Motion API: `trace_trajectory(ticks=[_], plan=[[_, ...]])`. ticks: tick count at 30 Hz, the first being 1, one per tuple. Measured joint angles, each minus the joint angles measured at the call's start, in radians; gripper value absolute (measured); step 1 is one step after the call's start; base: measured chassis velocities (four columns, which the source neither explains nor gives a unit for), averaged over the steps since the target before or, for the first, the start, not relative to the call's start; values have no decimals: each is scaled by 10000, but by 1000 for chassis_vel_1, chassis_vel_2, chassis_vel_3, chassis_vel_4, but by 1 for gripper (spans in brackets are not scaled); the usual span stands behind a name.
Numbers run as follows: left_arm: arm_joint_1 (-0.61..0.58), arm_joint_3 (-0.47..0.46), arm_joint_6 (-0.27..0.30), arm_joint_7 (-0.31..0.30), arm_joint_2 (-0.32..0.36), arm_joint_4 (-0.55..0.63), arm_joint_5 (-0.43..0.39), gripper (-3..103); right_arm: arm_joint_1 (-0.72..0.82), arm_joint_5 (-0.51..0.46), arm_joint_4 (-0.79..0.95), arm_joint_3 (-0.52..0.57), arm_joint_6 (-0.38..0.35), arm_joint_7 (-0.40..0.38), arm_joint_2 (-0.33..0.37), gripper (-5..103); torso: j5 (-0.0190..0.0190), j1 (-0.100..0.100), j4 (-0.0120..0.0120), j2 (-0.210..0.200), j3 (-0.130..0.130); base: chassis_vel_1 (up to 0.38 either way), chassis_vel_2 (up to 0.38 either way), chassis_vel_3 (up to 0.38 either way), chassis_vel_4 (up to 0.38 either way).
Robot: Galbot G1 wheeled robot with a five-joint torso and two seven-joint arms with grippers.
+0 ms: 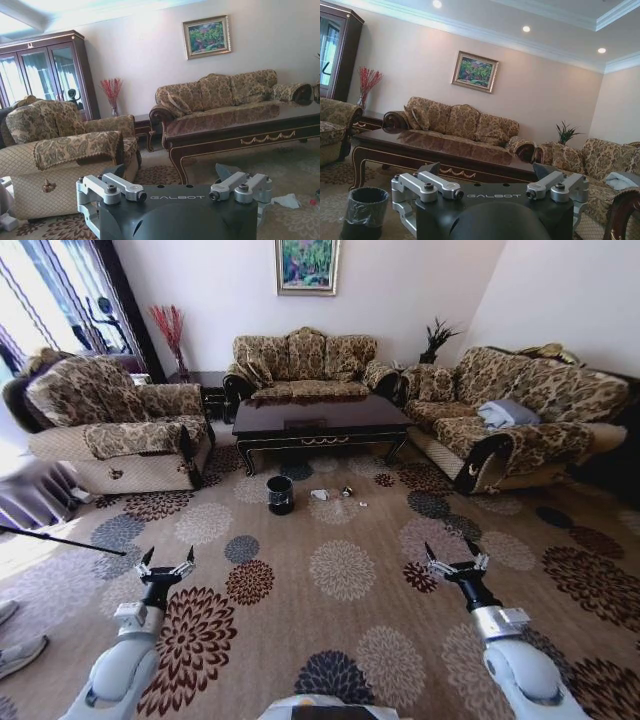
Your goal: Move to the front of the table and pick up the trash from the floor, then place it into the trash bin.
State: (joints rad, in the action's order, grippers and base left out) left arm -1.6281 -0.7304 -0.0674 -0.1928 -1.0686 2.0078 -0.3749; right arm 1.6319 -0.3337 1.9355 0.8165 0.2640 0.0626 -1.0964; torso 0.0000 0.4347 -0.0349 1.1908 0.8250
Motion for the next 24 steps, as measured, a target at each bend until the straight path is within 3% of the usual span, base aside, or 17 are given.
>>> trace_trajectory(ticks=[24], plan=[[54, -83, -131, 25, -204, 245, 109, 100, 63, -165, 120, -65, 33, -14, -17, 100, 0, 0, -1, 0, 0, 0, 0, 0, 0]])
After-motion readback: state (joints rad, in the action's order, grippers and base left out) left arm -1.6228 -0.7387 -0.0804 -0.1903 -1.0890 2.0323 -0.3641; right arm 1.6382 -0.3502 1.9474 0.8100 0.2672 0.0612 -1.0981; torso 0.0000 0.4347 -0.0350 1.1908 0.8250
